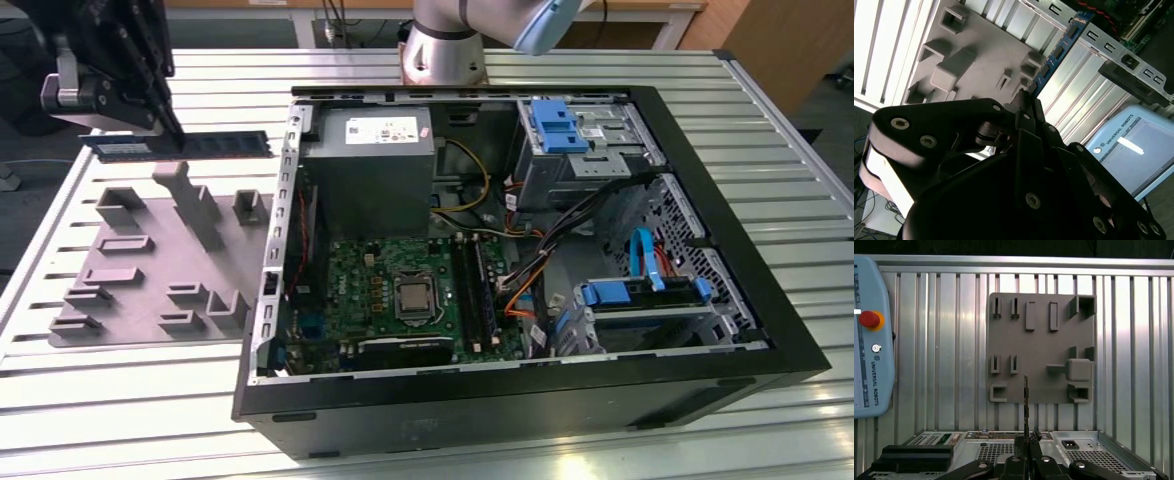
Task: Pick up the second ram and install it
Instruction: 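Pick up the second ram and move it above second insertion slot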
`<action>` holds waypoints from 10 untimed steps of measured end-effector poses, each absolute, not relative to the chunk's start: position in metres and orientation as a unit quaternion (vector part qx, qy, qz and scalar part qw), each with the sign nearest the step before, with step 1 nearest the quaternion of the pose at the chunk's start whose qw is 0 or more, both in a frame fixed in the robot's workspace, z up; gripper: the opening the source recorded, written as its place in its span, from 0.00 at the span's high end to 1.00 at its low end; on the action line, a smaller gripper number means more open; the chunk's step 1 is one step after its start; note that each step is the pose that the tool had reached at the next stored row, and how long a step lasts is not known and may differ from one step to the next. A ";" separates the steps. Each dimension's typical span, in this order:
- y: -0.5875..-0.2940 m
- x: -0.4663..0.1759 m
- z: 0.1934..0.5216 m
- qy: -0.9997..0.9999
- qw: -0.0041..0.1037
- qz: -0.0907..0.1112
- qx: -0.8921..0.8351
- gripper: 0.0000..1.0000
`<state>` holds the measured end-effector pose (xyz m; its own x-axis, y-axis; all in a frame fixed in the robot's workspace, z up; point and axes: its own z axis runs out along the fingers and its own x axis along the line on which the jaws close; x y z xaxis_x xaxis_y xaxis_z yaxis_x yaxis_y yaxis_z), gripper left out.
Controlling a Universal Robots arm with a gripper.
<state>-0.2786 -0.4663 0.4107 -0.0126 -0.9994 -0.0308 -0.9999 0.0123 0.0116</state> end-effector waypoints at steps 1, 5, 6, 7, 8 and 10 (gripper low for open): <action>-0.466 -0.278 0.411 0.711 0.007 0.015 -0.703 0.86; -0.466 -0.277 0.411 0.711 0.007 0.015 -0.703 0.86; -0.466 -0.276 0.411 0.711 0.007 0.015 -0.703 0.86; -0.466 -0.276 0.411 0.711 0.007 0.015 -0.703 0.86; -0.466 -0.275 0.411 0.711 0.007 0.015 -0.703 0.86; -0.466 -0.274 0.411 0.711 0.007 0.015 -0.703 0.86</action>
